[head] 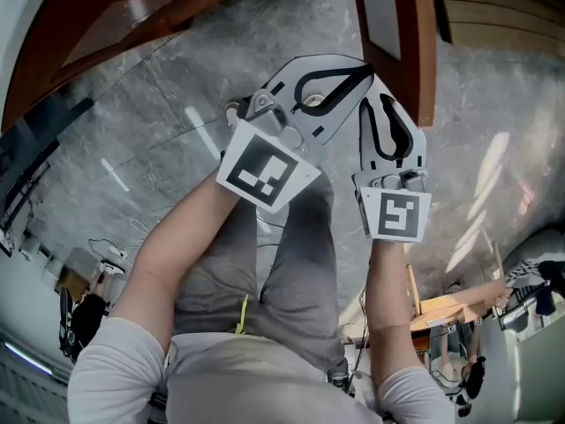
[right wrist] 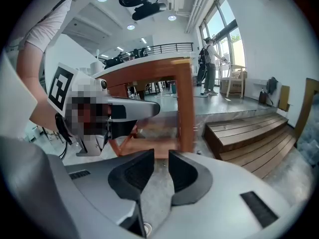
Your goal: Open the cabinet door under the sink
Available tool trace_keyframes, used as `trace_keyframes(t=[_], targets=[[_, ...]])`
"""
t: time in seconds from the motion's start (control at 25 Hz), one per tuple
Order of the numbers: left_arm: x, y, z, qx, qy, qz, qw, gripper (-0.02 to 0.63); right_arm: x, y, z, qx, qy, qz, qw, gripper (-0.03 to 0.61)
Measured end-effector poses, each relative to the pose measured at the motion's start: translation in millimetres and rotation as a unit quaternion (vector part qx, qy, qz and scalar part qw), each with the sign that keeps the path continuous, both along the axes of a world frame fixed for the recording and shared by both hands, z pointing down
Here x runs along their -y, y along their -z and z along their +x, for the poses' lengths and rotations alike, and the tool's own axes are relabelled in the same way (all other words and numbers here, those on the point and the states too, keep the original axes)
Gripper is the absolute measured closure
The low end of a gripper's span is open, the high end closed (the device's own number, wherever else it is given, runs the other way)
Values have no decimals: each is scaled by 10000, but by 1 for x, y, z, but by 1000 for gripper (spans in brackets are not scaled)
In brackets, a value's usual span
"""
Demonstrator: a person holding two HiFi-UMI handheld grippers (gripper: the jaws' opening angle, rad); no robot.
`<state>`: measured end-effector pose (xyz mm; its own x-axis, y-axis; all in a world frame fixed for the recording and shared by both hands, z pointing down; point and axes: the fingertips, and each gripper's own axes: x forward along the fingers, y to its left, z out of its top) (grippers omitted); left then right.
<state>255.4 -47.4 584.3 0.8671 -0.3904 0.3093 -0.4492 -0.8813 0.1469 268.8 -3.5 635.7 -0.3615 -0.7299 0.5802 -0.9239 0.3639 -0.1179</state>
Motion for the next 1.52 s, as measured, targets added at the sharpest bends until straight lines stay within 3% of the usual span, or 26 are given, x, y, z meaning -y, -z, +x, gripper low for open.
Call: trace_keyframes(t=[0.76, 0.92, 1.12, 1.28, 1.52], targets=[[6, 51, -38, 37, 280, 242, 9993, 607, 7, 49, -18, -155, -72, 111, 9998, 477], [7, 80, -49, 35, 406, 280, 9988, 607, 10, 82, -19, -253, -144, 246, 9993, 518], [14, 134, -68, 59, 588, 433, 9973, 607, 13, 131, -23, -489, -166, 33, 9987, 526], [16, 185, -93, 131, 749, 531, 9957, 607, 18, 181, -42, -342, -32, 301, 9990, 532], [20, 252, -133, 154, 970, 783, 9921, 607, 20, 240, -72, -108, 15, 333, 9994, 538]])
